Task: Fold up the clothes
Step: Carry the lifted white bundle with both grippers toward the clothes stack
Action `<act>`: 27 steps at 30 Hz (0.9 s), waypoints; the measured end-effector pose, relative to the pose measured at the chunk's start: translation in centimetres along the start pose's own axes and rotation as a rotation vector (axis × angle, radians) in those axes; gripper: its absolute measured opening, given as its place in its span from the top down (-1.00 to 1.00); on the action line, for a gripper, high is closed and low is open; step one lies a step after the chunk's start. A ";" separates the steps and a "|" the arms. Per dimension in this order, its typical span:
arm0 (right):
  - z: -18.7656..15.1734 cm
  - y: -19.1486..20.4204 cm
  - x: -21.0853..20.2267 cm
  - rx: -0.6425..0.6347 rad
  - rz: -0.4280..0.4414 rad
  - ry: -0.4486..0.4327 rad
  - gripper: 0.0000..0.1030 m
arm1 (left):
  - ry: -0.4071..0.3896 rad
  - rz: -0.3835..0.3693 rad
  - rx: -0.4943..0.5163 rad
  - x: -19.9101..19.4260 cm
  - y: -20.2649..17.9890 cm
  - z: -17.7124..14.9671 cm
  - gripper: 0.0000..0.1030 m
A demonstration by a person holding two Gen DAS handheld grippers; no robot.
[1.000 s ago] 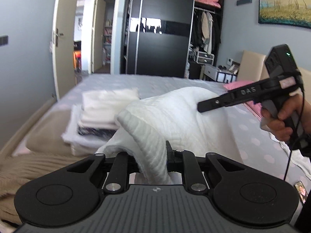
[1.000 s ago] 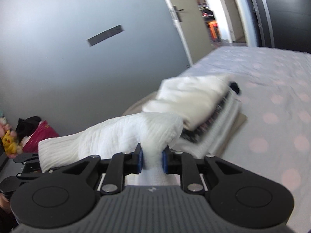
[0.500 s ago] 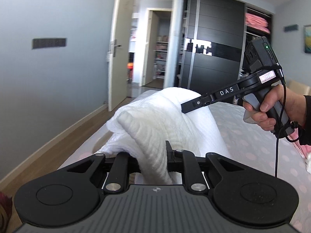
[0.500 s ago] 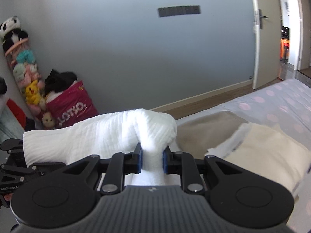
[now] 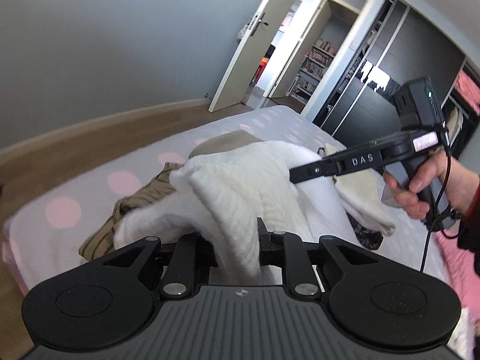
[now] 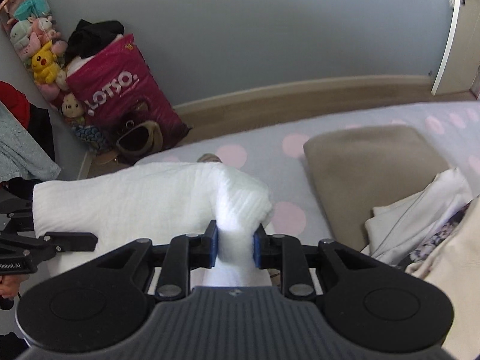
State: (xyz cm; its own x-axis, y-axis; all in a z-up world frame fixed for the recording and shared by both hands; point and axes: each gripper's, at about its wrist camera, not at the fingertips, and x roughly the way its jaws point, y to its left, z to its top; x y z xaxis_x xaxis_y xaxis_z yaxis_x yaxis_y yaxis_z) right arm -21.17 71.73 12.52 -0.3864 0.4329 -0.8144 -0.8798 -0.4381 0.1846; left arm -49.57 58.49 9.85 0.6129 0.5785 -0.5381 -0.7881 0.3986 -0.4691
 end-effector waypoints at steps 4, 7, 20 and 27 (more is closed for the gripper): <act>1.1 -2.7 1.5 0.146 0.107 -0.005 -0.15 | 0.011 -0.080 -0.143 0.2 3.5 0.2 0.38; 2.3 -5.1 2.4 0.305 0.212 -0.036 -0.43 | -0.007 -0.135 -0.246 -0.2 6.4 0.6 0.09; 6.9 -5.3 7.8 0.360 0.211 0.133 0.11 | 0.058 -0.139 -0.400 2.8 10.6 3.0 0.06; 7.9 -1.9 5.1 0.074 0.122 0.105 0.75 | 0.049 -0.058 -0.233 1.8 8.8 3.2 0.64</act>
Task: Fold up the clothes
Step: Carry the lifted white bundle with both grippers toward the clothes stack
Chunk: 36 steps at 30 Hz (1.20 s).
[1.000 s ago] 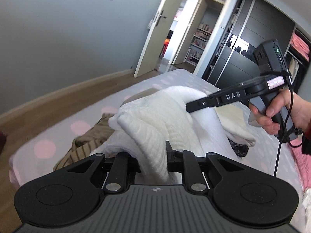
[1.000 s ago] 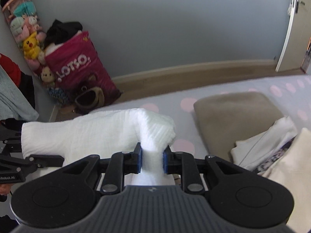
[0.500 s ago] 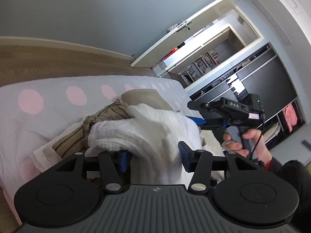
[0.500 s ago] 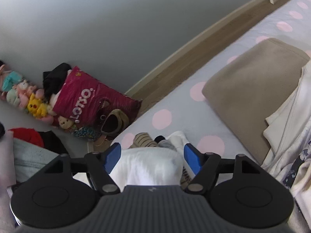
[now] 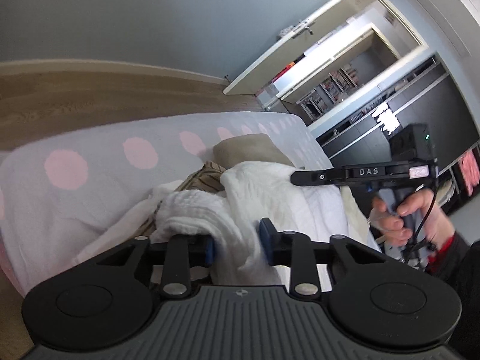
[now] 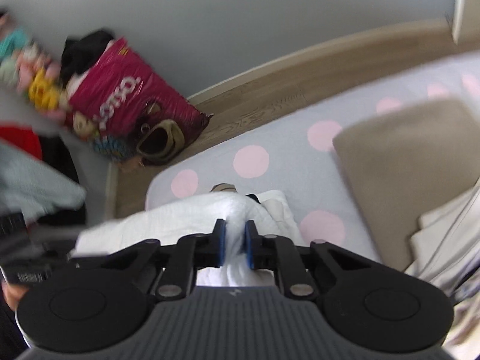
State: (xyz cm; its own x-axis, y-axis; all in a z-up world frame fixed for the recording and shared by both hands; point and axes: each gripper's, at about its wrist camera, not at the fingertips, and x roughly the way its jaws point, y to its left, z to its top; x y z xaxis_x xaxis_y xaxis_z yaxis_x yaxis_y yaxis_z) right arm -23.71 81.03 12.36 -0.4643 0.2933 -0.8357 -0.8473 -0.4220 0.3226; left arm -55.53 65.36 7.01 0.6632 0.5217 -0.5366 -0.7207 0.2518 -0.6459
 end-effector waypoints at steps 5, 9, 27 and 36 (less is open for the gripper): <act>-0.4 4.6 -3.5 -0.299 -0.078 -0.050 0.83 | -0.061 0.089 0.313 -2.2 -5.1 -1.4 0.79; -1.3 7.2 -6.0 -0.461 -0.095 -0.122 0.84 | -0.172 0.170 0.652 -4.0 -10.1 -4.6 0.81; -2.0 7.1 2.2 -0.420 -0.217 -0.135 0.08 | -0.034 0.282 0.457 -2.4 -5.1 -5.8 0.27; -7.4 6.1 -4.4 -0.266 -0.227 -0.184 -0.13 | -0.004 0.257 0.327 -7.2 -7.0 -7.9 -0.16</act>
State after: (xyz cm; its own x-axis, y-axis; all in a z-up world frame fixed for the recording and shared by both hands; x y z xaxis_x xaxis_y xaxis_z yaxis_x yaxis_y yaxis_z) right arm -24.85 70.79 14.71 -0.3317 0.5437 -0.7710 -0.8484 -0.5293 -0.0083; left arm -53.72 53.43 11.09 0.4531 0.6044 -0.6553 -0.8893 0.3580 -0.2846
